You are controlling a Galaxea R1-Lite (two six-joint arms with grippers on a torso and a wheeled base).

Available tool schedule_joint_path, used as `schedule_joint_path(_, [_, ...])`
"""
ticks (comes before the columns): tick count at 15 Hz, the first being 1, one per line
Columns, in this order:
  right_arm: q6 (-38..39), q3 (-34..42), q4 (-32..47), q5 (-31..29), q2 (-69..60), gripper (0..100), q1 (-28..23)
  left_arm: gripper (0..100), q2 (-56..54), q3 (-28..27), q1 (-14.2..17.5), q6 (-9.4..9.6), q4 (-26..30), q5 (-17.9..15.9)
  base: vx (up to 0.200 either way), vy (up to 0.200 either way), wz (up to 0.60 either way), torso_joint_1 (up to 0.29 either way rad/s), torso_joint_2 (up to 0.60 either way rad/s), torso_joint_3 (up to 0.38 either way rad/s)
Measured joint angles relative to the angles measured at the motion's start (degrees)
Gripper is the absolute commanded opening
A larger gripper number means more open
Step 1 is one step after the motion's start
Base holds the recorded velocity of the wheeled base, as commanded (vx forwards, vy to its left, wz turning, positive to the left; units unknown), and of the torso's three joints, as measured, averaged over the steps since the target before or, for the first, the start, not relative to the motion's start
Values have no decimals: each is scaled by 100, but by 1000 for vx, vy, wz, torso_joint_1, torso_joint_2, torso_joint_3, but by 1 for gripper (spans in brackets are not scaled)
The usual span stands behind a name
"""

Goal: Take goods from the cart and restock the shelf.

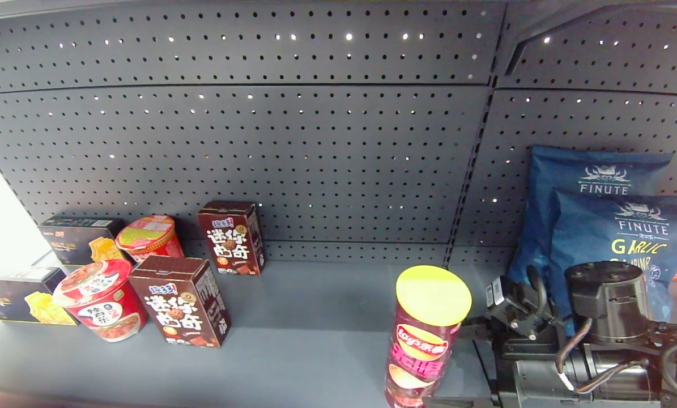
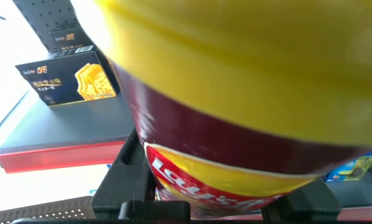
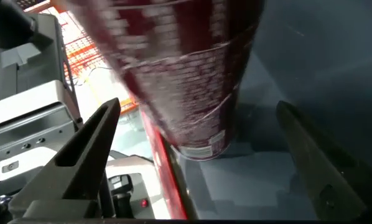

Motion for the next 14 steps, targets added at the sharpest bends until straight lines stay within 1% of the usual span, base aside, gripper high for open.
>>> schedule_joint_path(9, [-2, -116, -4, 5, 221, 100, -328, 0, -4, 0, 0, -17, -7, 0, 0, 0, 0, 0, 0, 0])
schedule_joint_path(14, [-2, -89, -4, 7, 238, 100, -362, 0, -9, 44, 6, -24, -16, 6, 0, 0, 0, 0, 0, 0])
